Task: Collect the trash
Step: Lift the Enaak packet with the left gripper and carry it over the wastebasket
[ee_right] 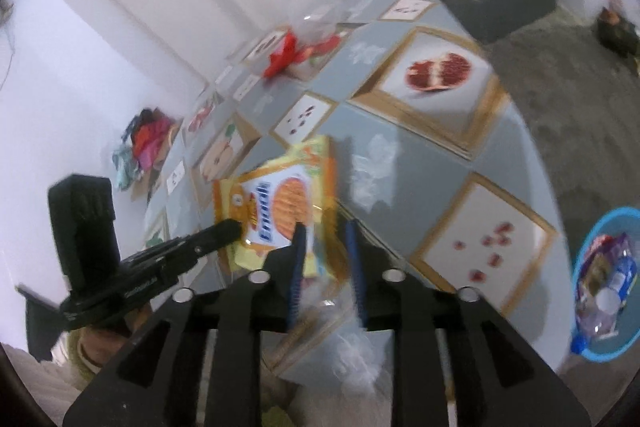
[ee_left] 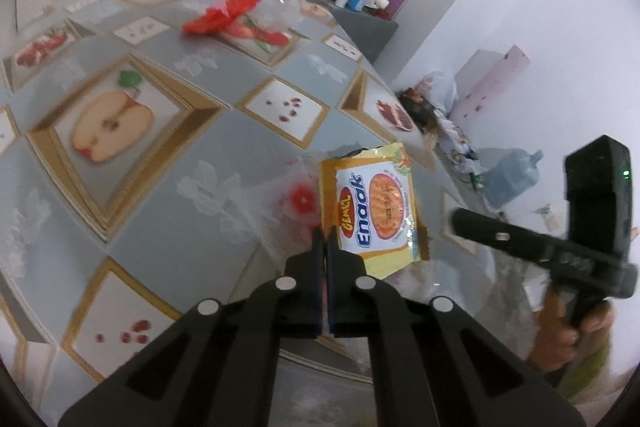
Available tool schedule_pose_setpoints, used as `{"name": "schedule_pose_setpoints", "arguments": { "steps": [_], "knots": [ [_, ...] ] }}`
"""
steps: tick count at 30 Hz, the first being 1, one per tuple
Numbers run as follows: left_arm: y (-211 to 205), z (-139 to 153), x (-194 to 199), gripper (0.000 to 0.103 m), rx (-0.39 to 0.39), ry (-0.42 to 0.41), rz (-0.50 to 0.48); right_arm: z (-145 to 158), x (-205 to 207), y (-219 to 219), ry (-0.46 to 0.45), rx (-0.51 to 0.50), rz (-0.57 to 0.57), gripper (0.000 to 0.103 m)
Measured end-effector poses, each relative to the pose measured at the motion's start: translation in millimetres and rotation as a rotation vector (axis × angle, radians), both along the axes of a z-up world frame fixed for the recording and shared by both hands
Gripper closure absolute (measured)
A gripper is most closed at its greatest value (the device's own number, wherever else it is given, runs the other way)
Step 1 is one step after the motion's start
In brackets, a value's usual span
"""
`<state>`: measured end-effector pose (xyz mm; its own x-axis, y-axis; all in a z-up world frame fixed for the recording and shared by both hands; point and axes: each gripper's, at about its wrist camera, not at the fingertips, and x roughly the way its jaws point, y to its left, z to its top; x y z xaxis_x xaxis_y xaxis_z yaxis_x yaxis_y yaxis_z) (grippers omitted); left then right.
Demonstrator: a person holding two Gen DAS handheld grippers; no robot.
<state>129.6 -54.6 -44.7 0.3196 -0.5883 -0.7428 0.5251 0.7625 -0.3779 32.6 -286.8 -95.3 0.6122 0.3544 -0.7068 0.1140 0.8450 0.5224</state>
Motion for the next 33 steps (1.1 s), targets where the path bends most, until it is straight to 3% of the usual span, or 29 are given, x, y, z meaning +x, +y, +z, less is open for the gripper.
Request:
{"name": "schedule_pose_setpoints", "arguments": {
  "steps": [3, 9, 12, 19, 23, 27, 33],
  "knots": [
    [3, -6, 2, 0.102, 0.035, -0.002, 0.016, -3, -12, -6, 0.033, 0.023, -0.007, 0.065],
    [3, -13, 4, 0.102, 0.061, 0.011, 0.029, -21, -23, -6, 0.109, 0.069, -0.016, 0.062],
    [1, -13, 3, 0.102, 0.078, -0.001, 0.022, -29, -21, -4, 0.11, 0.151, -0.01, 0.062],
    [0, -12, 2, 0.102, 0.09, -0.007, 0.017, -34, -10, 11, 0.103, 0.232, 0.036, 0.063],
    [0, -12, 2, 0.102, 0.09, -0.01, 0.015, -36, -4, 16, 0.104, 0.248, 0.04, 0.07],
    [-1, -11, 2, 0.102, 0.092, -0.014, 0.014, -40, 2, 19, 0.116, 0.25, 0.021, 0.089],
    [-1, -3, -1, 0.102, 0.088, -0.058, 0.026, -36, -5, 12, 0.094, 0.254, -0.007, 0.1]
  ]
}}
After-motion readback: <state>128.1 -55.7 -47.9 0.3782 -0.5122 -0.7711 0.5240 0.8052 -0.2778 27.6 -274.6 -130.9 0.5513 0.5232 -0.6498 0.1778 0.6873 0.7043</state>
